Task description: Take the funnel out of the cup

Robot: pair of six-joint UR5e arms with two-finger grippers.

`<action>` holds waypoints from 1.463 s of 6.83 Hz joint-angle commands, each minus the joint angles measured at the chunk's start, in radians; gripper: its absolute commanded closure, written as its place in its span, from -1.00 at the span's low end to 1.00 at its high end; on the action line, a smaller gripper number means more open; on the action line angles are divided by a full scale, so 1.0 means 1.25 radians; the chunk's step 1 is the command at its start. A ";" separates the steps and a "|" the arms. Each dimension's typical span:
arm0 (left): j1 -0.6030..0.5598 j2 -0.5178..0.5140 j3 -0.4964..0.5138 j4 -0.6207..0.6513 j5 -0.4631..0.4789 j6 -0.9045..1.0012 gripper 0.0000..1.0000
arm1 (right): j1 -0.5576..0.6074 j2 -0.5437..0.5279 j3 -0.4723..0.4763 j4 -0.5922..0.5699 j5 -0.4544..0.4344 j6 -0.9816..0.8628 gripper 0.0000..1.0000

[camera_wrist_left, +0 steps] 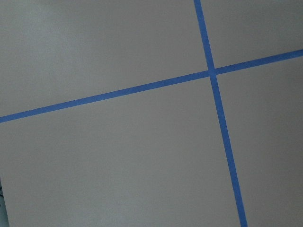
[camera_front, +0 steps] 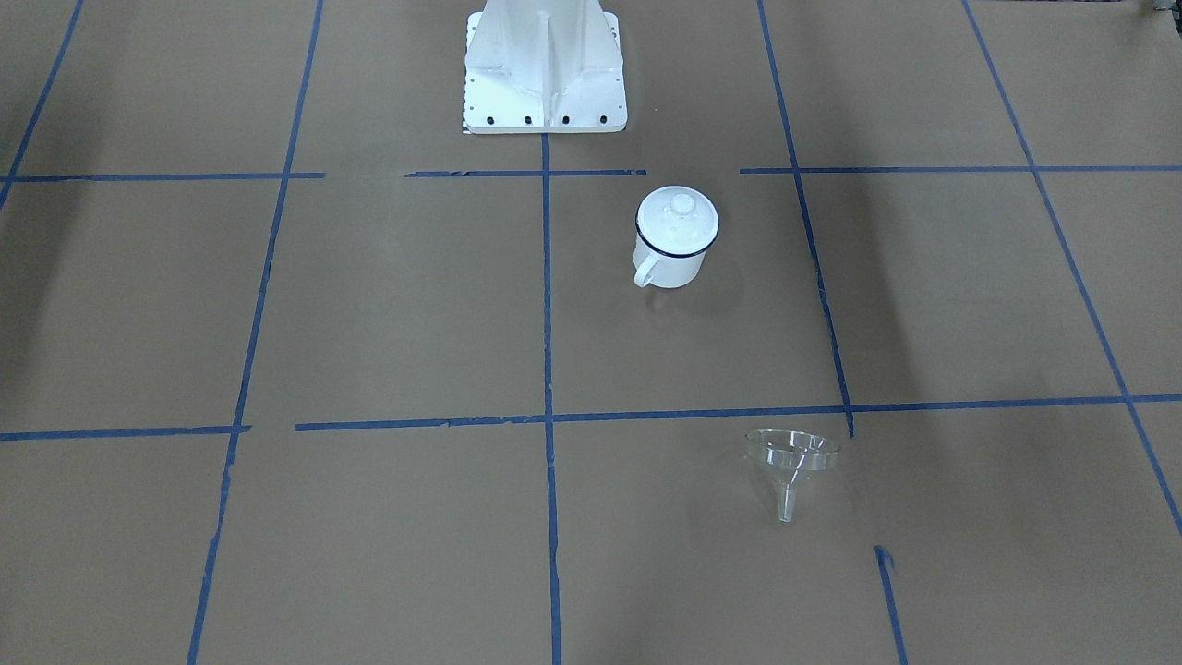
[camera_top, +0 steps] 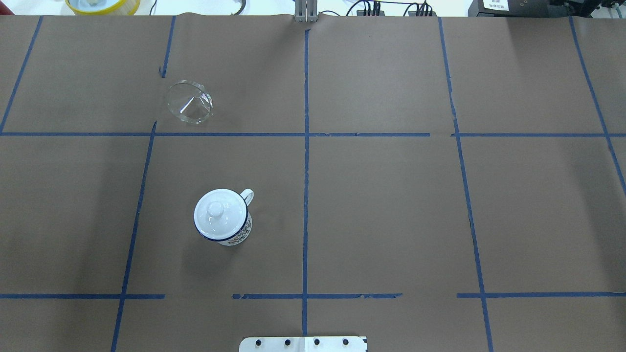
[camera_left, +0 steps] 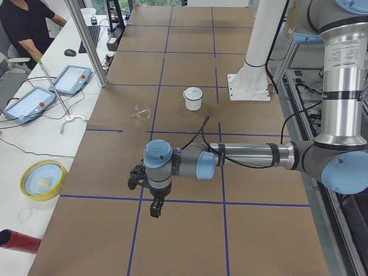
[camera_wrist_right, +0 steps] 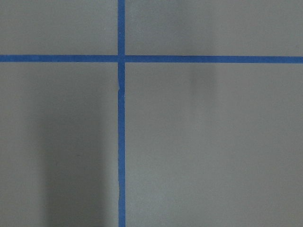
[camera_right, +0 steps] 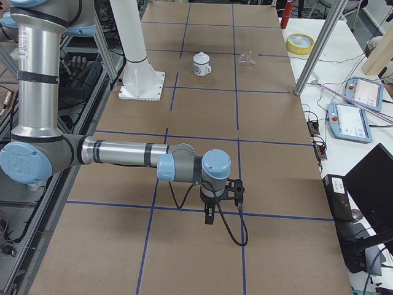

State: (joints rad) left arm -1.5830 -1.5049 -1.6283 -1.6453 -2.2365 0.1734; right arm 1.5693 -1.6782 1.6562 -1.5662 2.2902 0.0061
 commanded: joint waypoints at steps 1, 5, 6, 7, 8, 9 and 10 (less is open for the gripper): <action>0.000 0.000 -0.001 0.002 0.000 -0.001 -1.00 | 0.000 0.000 0.000 0.000 0.000 0.000 -1.00; -0.001 0.000 0.007 0.012 -0.098 -0.043 -1.00 | 0.000 0.000 -0.001 0.000 0.000 0.000 -1.00; -0.001 0.000 0.008 0.010 -0.096 -0.043 -1.00 | 0.000 0.000 -0.001 0.000 0.000 0.000 -1.00; -0.001 -0.001 0.009 0.009 -0.096 -0.043 -1.00 | 0.000 0.000 0.000 0.000 0.000 0.000 -1.00; -0.001 -0.001 0.009 0.009 -0.096 -0.043 -1.00 | 0.000 0.000 0.000 0.000 0.000 0.000 -1.00; -0.001 -0.001 0.009 0.008 -0.096 -0.043 -1.00 | 0.000 0.000 0.000 0.000 0.000 0.000 -1.00; -0.001 -0.001 0.008 0.008 -0.095 -0.043 -1.00 | 0.000 0.000 0.000 0.000 0.000 0.000 -1.00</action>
State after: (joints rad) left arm -1.5846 -1.5063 -1.6172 -1.6347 -2.3558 0.1197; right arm 1.5693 -1.6782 1.6566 -1.5662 2.2902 0.0061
